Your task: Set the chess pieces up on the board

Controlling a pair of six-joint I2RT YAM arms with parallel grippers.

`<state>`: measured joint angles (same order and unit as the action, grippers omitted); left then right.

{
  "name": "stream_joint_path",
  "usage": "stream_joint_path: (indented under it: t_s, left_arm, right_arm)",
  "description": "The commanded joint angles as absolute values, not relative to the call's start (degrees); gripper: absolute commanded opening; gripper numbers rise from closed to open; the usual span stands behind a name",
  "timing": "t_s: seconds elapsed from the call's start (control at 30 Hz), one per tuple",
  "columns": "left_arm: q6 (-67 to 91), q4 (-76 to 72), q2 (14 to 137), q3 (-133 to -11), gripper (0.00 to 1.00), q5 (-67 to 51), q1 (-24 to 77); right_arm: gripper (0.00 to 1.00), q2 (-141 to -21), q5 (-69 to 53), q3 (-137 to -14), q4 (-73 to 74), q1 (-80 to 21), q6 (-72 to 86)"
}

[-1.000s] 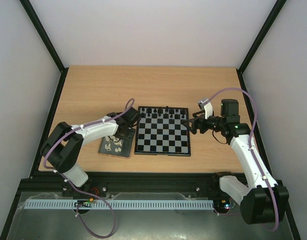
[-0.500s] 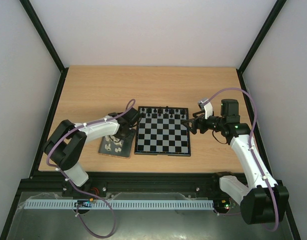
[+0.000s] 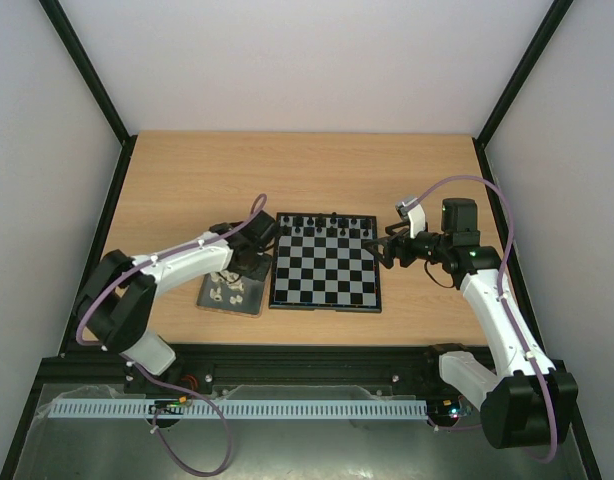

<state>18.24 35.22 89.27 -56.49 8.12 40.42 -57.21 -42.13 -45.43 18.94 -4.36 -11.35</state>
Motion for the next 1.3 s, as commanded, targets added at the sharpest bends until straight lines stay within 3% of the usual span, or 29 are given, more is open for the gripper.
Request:
stream_joint_path:
  t_s: [0.0, 1.0, 1.17, 1.27]
  left_arm:
    - [16.8, 37.6, 89.0, -59.5, 0.04, 5.1, 45.5]
    - [16.2, 36.1, 99.9, -63.2, 0.04, 4.2, 49.9]
    - [16.1, 36.1, 99.8, -63.4, 0.11, 3.6, 49.9]
    - [16.1, 36.7, 99.7, -63.7, 0.22, 3.8, 49.9]
  right_arm:
    - [0.93, -57.0, -42.9, -44.7, 19.0, -4.3, -12.2]
    - [0.93, -56.6, -42.5, -44.6, 19.2, -4.3, -12.4]
    - [0.93, -56.8, -42.5, -44.6, 19.2, -4.3, -12.4]
    - [0.93, -56.8, -42.4, -44.6, 19.3, -4.3, -12.4]
